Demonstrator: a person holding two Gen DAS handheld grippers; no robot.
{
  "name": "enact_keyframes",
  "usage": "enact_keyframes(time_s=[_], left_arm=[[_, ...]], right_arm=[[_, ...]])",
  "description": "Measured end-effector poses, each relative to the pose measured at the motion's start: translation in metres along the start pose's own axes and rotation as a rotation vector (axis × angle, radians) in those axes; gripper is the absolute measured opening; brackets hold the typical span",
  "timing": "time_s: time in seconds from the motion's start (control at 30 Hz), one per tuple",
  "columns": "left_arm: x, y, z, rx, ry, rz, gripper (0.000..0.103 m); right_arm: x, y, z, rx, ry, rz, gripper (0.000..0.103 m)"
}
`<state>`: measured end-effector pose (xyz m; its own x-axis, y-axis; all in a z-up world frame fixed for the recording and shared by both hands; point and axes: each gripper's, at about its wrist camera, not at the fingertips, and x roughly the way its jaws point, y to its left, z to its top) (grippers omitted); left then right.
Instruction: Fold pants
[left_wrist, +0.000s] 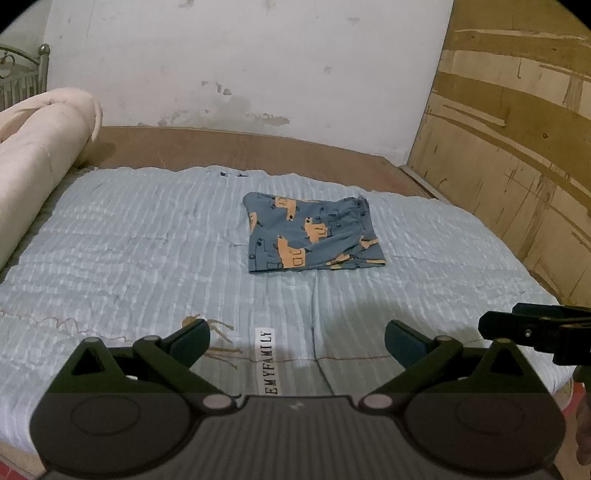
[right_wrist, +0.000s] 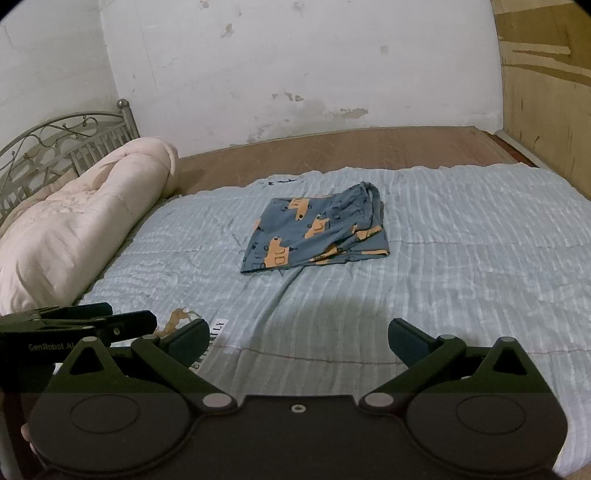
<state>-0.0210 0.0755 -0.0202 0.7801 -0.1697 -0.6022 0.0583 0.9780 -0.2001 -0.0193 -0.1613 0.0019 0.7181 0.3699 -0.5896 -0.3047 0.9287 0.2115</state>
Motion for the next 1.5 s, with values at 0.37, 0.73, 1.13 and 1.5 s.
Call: enact_keyframes(time_s=[0.37, 0.73, 1.13, 1.5], left_arm=[[-0.001, 0.001, 0.002, 0.000, -0.006, -0.005, 0.102], [-0.001, 0.000, 0.003, 0.001, -0.007, -0.004, 0.102], [-0.001, -0.002, 0.003, -0.004, -0.002, -0.006, 0.102], [-0.010, -0.003, 0.004, -0.009, -0.068, 0.030, 0.102]], right_arm=[[0.000, 0.000, 0.002, 0.000, -0.002, 0.000, 0.102], [0.000, -0.001, 0.002, -0.001, -0.003, -0.002, 0.102], [0.000, -0.001, 0.002, 0.000, -0.003, -0.004, 0.102], [0.001, -0.001, 0.002, 0.002, -0.002, -0.003, 0.102]])
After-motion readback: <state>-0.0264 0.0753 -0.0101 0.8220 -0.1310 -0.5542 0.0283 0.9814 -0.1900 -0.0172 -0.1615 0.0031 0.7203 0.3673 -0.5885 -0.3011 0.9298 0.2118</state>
